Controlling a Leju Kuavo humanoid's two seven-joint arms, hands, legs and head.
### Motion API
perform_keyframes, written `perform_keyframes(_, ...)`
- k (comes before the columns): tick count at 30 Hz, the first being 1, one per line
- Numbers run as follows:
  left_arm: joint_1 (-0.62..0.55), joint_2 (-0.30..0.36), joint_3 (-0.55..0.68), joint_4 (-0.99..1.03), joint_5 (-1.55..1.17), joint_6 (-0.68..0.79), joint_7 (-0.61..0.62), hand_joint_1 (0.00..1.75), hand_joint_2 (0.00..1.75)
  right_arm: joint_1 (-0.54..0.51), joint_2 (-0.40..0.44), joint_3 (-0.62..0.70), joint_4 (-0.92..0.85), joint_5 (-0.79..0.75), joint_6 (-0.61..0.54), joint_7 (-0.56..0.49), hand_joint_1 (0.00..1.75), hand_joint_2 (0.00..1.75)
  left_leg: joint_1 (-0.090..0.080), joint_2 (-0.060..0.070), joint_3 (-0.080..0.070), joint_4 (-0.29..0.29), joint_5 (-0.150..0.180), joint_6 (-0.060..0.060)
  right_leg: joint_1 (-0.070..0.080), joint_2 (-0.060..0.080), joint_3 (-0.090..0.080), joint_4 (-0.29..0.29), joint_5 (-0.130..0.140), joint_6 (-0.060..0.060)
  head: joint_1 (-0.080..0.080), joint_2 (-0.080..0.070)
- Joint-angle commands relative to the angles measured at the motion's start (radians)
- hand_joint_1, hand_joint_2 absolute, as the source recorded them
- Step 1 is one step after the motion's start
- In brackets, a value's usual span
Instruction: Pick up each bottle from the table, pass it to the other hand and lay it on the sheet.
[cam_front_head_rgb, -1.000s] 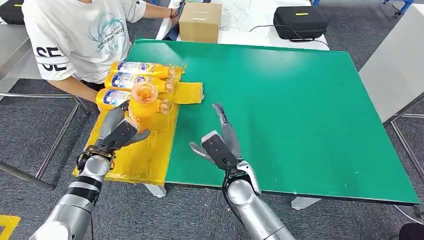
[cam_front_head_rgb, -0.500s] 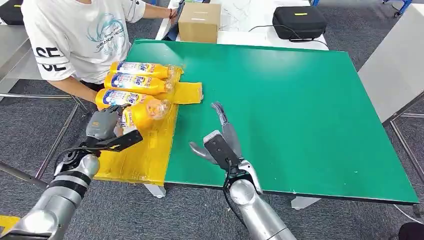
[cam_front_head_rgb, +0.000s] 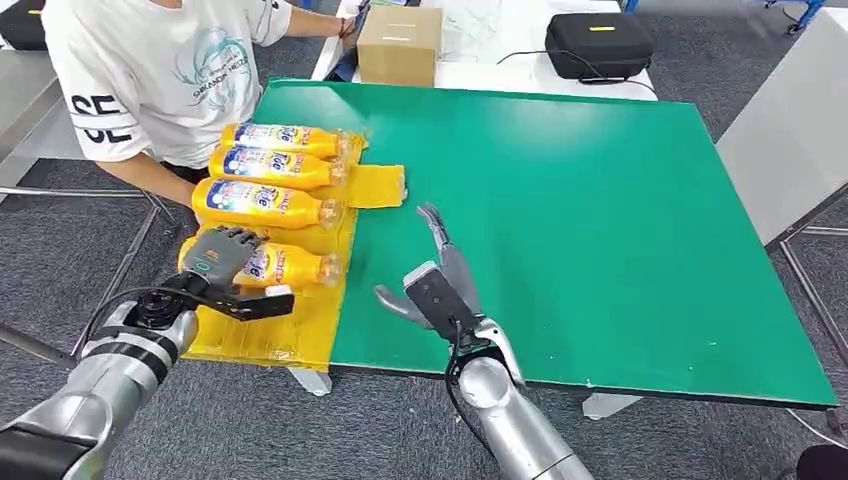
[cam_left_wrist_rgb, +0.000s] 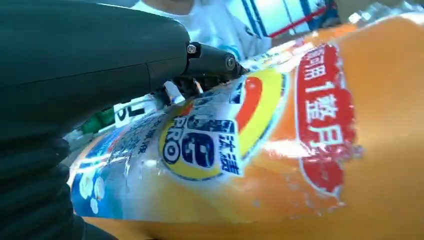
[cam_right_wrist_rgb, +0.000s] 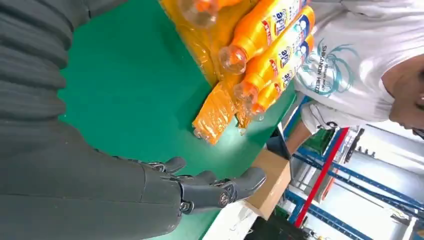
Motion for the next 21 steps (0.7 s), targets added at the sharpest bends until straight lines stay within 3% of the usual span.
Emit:
perform_keyframes(1, -0.152, -0.03, -0.182, 0.21, -0.06, -0.101, -0.011, 1.75, 1.75, -0.068, -0.013, 0.025, 0.066, 0.005, 0.021, -0.001, 0.0, 1.75, 0.001, -0.002, 0.004, 0.001, -0.002, -0.001, 0.001, -0.002, 0.004, 0.001, -0.002, -0.001, 0.0, 0.0)
perform_keyframes(7, -0.168, -0.069, -0.216, 0.233, -0.08, -0.129, 0.011, 1.69, 1.75, -0.082, -0.013, 0.041, 0.081, 0.011, 0.03, 0.002, 0.0, 1.75, 0.001, -0.002, 0.005, 0.0, -0.001, -0.001, 0.001, -0.001, 0.005, 0.0, -0.002, -0.001, 0.0, 0.0)
perform_keyframes(8, -0.17, -0.078, -0.221, 0.234, -0.082, -0.116, 0.02, 0.42, 1.75, -0.084, -0.013, 0.044, 0.082, 0.014, 0.029, 0.004, 0.0, 1.75, 0.0, -0.002, 0.003, 0.0, 0.0, -0.001, 0.0, -0.001, 0.003, 0.0, -0.001, -0.001, 0.0, 0.0)
perform_keyframes(16, -0.169, -0.081, -0.223, 0.236, -0.082, -0.114, 0.025, 0.42, 1.75, -0.085, -0.014, 0.045, 0.081, 0.014, 0.029, 0.005, 0.0, 1.75, 0.001, -0.001, 0.006, 0.0, -0.001, -0.002, 0.0, 0.0, 0.006, 0.0, -0.002, -0.001, 0.0, 0.0)
perform_keyframes(17, -0.169, -0.08, -0.223, 0.235, -0.08, -0.109, 0.023, 0.0, 1.75, -0.085, -0.014, 0.045, 0.081, 0.014, 0.029, 0.005, 0.0, 1.75, 0.0, -0.001, 0.005, -0.001, -0.001, -0.001, 0.0, -0.001, 0.005, 0.0, -0.001, -0.001, 0.0, 0.0)
perform_keyframes(21, -0.168, -0.103, -0.216, 0.235, -0.059, -0.09, 0.019, 0.0, 1.75, -0.092, -0.019, 0.051, 0.089, 0.021, 0.029, 0.014, 0.0, 1.75, 0.001, -0.002, 0.006, 0.0, -0.001, -0.002, 0.001, -0.001, 0.006, 0.0, -0.002, -0.001, 0.0, 0.0)
